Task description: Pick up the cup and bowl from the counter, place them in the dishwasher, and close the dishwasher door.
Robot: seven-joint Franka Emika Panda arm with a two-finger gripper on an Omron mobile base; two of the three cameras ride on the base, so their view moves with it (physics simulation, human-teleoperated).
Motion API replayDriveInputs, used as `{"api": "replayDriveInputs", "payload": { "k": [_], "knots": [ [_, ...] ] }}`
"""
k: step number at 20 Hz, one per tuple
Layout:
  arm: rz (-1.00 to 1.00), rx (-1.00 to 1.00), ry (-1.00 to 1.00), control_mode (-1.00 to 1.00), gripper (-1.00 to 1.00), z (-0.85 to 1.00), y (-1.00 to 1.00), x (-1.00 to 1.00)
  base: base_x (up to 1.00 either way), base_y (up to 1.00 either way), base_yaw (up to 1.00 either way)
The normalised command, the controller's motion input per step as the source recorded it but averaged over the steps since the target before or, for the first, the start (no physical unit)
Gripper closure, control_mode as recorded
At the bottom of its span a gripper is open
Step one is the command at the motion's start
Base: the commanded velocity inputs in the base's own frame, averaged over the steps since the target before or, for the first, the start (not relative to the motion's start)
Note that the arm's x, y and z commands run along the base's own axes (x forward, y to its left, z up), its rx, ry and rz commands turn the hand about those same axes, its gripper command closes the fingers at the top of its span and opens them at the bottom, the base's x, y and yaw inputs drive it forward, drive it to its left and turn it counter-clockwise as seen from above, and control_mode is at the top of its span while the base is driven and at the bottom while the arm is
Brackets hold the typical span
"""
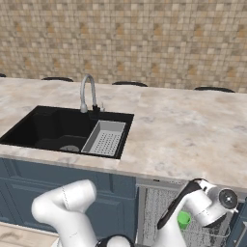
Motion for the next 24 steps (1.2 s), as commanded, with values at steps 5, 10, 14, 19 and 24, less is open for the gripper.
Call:
{"api": "replayDriveInputs", "payload": {
  "k": [5,10,14,19,24],
  "knots": [
    [0.06,0.00,0.00,-1.00,1.00,-0.54,0.00,0.00,0.00,0.00,0.00],
    [0.05,0.00,0.00,-1.00,1.00,-0.55,0.00,0.00,0.00,0.00,0.00],
    [0.05,0.00,0.00,-1.00,1.00,-0.56,0.00,0.00,0.00,0.00,0.00],
    [0.04,0.00,0.00,-1.00,1.00,-0.54,0.00,0.00,0.00,0.00,0.00],
    [0.01,0.00,0.00,-1.00,1.00,-0.45,0.00,0.00,0.00,0.00,0.00]
  ]
}}
